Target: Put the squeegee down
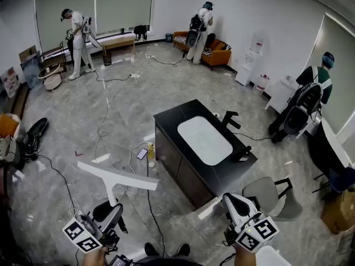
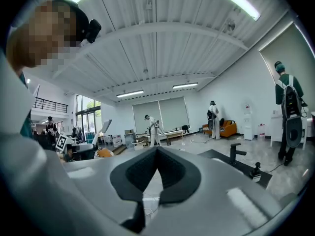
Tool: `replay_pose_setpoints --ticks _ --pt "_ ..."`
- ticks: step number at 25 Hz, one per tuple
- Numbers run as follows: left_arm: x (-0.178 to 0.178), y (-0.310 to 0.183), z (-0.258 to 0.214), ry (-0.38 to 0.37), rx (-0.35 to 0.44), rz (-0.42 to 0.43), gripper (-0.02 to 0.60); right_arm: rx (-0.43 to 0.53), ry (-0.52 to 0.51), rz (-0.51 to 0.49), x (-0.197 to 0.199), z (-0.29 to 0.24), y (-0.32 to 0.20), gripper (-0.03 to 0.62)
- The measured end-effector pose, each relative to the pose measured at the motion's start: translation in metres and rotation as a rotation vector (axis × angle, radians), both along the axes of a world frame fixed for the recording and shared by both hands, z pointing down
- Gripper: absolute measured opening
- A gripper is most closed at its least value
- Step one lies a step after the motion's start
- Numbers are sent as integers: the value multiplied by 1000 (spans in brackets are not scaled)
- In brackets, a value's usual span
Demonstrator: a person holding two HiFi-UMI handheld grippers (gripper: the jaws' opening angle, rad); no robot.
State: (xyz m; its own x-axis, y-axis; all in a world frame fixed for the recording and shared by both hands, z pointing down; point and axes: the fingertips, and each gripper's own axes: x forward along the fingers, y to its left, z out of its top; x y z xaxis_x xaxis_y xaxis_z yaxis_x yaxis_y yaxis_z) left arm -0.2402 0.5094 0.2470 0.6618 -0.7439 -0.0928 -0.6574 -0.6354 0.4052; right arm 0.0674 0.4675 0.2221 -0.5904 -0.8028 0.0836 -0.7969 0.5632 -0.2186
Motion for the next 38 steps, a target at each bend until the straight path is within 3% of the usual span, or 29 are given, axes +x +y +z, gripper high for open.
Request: replay_pose_setpoints --ticks 14,18,24,31,38 --pt "0 2 3 -12 0 41 97 17 3 10 -4 -1 4 6" --pt "11 -11 19 -30 -35 55 97 -32 -2 10 7 21 -4 6" --pt "41 -44 22 16 -70 -6 97 -51 -8 1 46 27 -56 6" --pt "96 -111 13 22 -32 9 97 -39 -1 -78 57 23 -124 6" --pt "101 -140 21 11 -24 -48 97 -47 18 -128 66 34 -159 6"
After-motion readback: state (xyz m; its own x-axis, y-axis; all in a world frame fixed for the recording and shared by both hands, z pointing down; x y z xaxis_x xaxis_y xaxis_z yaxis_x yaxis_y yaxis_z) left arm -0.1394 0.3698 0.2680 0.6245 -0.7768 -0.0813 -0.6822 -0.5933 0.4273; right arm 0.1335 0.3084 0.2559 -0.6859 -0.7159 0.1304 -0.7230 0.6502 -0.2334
